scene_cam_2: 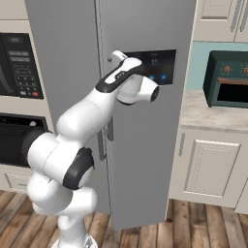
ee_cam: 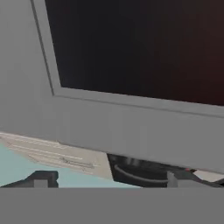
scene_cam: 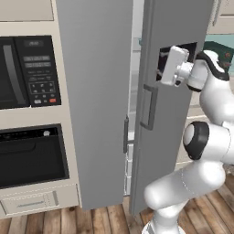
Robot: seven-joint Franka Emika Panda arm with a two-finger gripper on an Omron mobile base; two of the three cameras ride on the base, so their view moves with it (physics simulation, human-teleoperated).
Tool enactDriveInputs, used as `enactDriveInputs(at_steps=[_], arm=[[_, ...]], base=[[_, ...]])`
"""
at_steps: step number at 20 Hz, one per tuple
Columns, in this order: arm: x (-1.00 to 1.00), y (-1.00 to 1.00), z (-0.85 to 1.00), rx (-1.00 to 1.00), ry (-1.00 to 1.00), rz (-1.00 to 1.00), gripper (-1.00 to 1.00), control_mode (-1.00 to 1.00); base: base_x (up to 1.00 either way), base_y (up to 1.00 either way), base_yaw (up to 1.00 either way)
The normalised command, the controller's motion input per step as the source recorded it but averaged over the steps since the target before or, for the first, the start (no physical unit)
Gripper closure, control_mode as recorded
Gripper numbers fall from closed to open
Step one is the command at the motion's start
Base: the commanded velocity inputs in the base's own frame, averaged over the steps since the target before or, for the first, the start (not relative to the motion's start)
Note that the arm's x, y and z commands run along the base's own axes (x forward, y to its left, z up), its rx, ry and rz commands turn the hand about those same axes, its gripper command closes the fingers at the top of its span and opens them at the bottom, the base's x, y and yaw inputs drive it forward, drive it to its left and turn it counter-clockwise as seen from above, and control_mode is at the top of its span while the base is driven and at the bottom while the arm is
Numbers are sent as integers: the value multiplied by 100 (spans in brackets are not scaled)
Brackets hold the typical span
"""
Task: Pick up the frozen fish from the freezer, place it on any shelf in the fridge, and close the fridge and freezer doors when done.
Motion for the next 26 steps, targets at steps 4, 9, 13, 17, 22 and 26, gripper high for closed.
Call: enactDriveInputs(at_steps=[4,9,13,17,22,26], arm=[[99,1,-2,0,12,-34,-100,-100],[100,0,0,0,13,-30,-100,-100],[100,0,0,2,12,-28,-100,-100],[100,3,0,3,10,-25,-100,-100],[75,1,1,0,8,-14,-100,-100],[0,0,0,0,0,0,-100,-100]], base=[[0,0,0],[0,0,0],[0,0,0],[0,0,0],[0,0,0],[0,0,0]])
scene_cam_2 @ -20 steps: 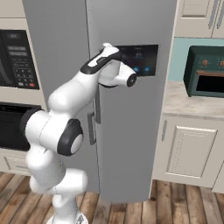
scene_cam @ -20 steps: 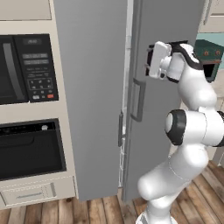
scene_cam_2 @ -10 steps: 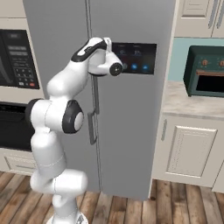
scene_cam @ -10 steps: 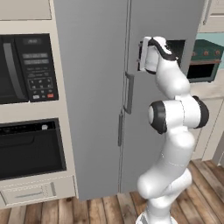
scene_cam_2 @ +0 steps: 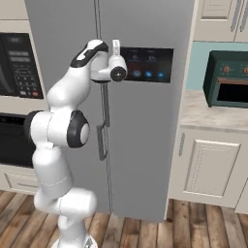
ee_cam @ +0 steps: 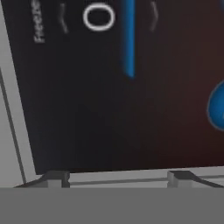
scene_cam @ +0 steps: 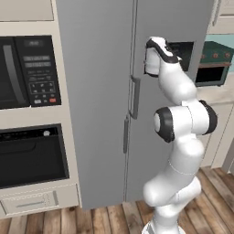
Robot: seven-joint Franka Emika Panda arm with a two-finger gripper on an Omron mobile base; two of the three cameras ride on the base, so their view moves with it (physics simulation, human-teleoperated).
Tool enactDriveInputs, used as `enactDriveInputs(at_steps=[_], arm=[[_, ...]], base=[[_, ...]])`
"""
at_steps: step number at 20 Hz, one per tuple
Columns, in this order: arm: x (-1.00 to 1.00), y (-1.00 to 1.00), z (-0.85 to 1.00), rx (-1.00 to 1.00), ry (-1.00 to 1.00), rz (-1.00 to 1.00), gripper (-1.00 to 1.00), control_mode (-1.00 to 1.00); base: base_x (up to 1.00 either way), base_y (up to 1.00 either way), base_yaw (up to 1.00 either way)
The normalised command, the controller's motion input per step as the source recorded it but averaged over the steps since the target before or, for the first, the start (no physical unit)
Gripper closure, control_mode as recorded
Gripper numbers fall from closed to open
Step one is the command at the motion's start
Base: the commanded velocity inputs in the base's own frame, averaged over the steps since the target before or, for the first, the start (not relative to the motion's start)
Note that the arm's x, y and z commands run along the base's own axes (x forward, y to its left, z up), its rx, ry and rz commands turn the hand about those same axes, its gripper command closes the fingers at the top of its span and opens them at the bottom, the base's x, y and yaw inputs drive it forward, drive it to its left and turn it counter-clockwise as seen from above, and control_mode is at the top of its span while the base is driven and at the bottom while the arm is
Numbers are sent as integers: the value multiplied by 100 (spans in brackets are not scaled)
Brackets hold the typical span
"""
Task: Pick up the frozen fish from the freezer, place it on any shelf in the fridge, and close the fridge and freezer doors when done.
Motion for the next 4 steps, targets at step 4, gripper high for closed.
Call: enactDriveInputs(at_steps=[4], arm=[[0,0,0,0,0,0,-100,-100]], base=[[0,0,0]])
